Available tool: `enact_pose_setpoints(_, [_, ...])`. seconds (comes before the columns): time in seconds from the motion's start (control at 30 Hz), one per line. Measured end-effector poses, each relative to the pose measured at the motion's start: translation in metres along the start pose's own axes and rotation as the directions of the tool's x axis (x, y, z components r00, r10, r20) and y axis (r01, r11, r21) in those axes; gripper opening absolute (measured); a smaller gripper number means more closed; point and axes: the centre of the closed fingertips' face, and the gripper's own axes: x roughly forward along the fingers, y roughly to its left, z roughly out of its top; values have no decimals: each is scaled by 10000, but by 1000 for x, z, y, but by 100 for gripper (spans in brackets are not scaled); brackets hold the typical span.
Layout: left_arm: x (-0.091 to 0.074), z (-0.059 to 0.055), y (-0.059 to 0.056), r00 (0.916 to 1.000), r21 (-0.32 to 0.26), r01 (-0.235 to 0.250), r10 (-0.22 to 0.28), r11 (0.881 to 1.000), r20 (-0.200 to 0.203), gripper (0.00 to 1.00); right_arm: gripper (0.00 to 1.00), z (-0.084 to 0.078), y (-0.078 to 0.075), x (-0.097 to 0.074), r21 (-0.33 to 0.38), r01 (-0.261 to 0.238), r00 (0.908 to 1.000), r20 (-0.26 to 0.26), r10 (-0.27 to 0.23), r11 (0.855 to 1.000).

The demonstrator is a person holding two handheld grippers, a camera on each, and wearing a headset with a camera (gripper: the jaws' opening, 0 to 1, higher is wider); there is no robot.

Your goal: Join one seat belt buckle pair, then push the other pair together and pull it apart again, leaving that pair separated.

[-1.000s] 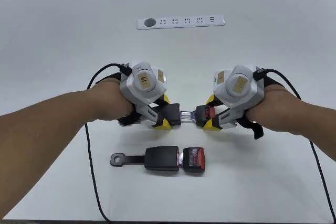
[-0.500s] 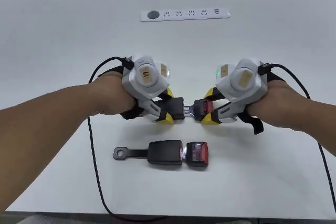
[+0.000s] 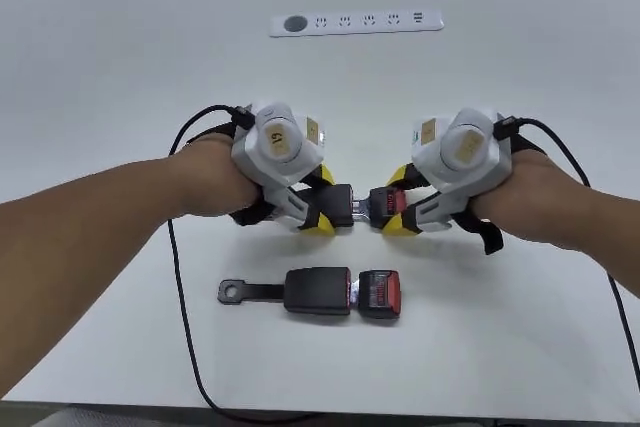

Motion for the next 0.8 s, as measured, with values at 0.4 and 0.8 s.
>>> enact_pose_setpoints(0.4, [1, -1, 0, 10000, 75, 3, -2, 10000, -89, 34, 31, 8, -1, 11, -41, -43, 10000, 50, 44, 10000])
enact_pose_setpoints(0.8, [0, -1, -1, 9999, -37, -81, 80, 10000, -140, 33, 31, 11, 0, 12, -91, -84, 9998, -198, 83, 9999])
